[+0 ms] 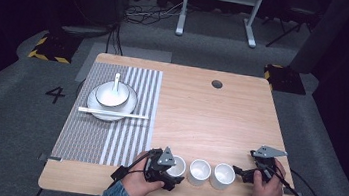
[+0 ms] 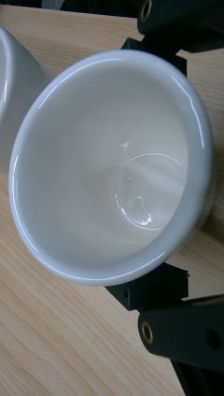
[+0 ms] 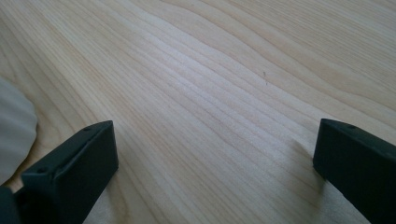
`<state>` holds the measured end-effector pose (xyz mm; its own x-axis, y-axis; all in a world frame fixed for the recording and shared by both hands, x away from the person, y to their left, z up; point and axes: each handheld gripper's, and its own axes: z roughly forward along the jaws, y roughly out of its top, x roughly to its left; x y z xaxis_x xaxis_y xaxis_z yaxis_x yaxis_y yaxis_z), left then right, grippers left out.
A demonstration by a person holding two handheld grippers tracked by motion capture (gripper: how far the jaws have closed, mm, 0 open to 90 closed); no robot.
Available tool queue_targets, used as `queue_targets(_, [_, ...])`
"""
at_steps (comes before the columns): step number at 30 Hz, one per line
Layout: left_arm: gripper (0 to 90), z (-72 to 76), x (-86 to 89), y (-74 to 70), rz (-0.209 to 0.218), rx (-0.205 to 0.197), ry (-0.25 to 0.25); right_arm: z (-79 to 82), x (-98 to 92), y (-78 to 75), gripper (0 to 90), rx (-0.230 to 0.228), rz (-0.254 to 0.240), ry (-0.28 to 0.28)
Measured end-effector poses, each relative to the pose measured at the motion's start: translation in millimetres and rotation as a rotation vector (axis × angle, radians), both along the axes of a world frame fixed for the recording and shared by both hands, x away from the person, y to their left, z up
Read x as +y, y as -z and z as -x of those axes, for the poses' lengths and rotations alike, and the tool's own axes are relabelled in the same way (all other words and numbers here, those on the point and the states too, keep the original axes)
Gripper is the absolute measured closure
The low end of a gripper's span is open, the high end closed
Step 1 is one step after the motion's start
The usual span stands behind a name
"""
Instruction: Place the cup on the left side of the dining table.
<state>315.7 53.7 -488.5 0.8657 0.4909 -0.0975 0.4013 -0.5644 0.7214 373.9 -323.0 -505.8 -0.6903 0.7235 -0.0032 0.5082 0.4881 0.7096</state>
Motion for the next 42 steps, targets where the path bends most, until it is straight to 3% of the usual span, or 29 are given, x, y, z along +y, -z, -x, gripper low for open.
queue_targets(15, [26.6, 1.0, -0.8, -5.9, -0.01, 0.013, 0.004, 0.0, 0.0, 0.0, 0.0, 0.0, 0.0, 0.0])
queue_targets(27, [26.6, 4.5, 1.9, -28.1, 0.018, -0.008, 0.017, -0.1, 0.0, 0.0, 0.0, 0.0, 0.0, 0.0])
queue_targets(35, [26.6, 3.4, 5.5, -40.4, 0.026, -0.017, 0.002, 0.0, 0.0, 0.0, 0.0, 0.0, 0.0, 0.0])
queue_targets(42, [26.6, 2.8, 10.0, -51.1, 0.066, -0.039, -0.024, -0.1, 0.0, 0.0, 0.0, 0.0, 0.0, 0.0])
